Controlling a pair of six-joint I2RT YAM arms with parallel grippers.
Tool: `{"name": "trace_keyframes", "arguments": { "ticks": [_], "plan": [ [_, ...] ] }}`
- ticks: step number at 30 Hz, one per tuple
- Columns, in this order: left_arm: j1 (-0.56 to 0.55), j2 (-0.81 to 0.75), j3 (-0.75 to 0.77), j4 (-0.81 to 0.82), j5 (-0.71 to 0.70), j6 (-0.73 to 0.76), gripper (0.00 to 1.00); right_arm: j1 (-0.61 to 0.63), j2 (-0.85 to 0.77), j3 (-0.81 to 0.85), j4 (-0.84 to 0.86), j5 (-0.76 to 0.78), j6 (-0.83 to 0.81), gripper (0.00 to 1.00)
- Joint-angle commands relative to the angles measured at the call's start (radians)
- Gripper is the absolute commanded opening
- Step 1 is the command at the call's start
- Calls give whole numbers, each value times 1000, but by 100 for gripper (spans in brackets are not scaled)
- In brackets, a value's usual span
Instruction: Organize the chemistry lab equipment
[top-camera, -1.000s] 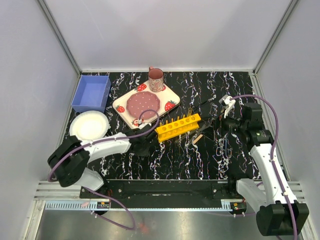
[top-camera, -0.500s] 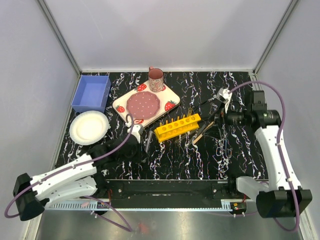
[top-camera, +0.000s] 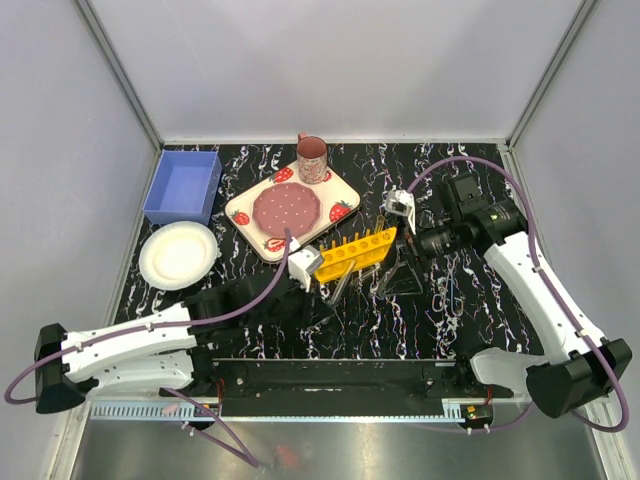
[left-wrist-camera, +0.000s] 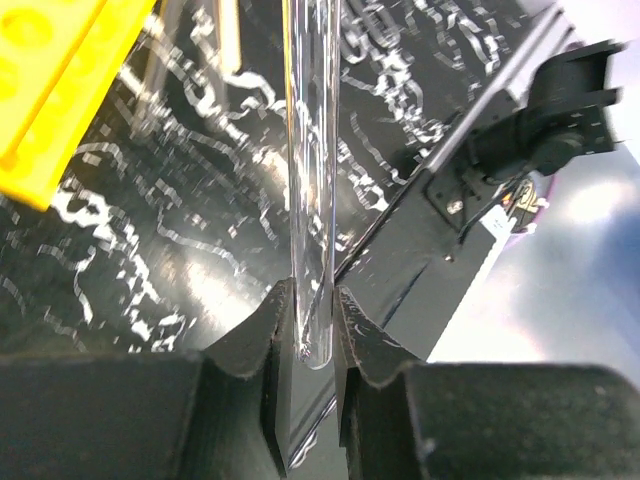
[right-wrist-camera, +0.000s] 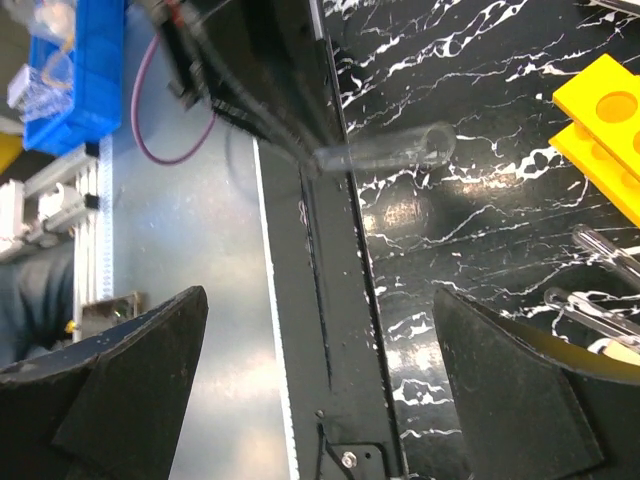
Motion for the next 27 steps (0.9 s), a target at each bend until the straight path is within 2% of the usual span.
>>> {"name": "trace_keyframes", "arguments": {
  "ticks": [1,5,12,15,16,19,20,22,23,27],
  "plan": [
    [-41,58,126,129,2,84,9,7,31,19,106,-8,195,100],
    [-69,106,170,156,0,95,9,8,63,-16,174,-89,298,100],
    [-78,135,186,160,-7,98,9,7,86,-9,221,-149,413,88],
    [-78,141,190,160,-9,101,9,7,97,-9,241,-171,447,79],
    [-78,144,193,158,-10,104,9,8,101,-13,247,-175,456,72],
    [-78,147,198,158,-15,107,9,7,106,-26,264,-191,474,62],
    [-78,147,198,158,-15,107,9,8,107,-30,270,-189,477,55],
    [-78,150,199,157,-13,107,9,7,109,-30,275,-189,484,50],
    [-78,155,199,158,-12,108,9,7,112,-29,278,-189,485,43],
    [-78,158,199,150,-18,108,9,7,112,-26,283,-180,485,27]
  ]
}}
